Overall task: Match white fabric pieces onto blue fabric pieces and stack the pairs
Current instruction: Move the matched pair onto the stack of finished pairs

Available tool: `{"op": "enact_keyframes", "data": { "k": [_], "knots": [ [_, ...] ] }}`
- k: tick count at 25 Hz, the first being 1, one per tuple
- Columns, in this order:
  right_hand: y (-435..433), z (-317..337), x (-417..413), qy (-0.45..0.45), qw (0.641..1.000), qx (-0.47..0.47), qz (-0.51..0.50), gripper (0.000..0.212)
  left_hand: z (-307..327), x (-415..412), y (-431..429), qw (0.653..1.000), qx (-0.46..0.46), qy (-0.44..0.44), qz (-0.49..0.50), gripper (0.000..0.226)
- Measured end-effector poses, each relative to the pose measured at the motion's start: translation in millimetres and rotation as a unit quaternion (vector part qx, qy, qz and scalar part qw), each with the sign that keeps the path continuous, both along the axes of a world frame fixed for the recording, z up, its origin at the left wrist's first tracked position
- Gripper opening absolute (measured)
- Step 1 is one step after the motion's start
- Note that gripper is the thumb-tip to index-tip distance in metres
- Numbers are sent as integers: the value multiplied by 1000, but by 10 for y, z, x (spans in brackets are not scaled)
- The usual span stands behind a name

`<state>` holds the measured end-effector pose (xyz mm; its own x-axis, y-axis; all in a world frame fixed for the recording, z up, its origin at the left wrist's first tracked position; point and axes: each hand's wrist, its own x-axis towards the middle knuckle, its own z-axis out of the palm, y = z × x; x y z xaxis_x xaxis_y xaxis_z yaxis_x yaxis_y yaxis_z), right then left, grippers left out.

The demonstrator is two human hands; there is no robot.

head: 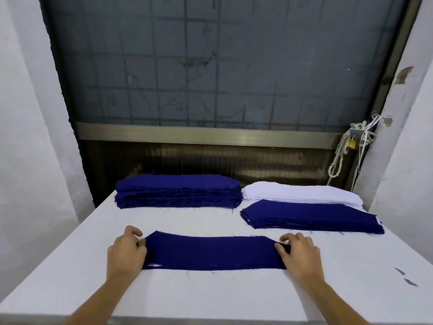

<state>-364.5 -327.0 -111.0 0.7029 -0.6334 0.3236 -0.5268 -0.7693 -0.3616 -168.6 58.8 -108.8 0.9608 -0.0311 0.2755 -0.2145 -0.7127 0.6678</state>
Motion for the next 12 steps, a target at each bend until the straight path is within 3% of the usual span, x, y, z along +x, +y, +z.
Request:
{"op": "enact_keyframes", "data": {
  "k": [8,12],
  "knots": [
    [-16,2,-5,4,1000,1,-15,21,13,-11,-23,1000,13,20,10,20],
    [27,26,-10,13,1000,1,-28,26,9,-70,-84,987,151,-54,19,2]
  ]
}}
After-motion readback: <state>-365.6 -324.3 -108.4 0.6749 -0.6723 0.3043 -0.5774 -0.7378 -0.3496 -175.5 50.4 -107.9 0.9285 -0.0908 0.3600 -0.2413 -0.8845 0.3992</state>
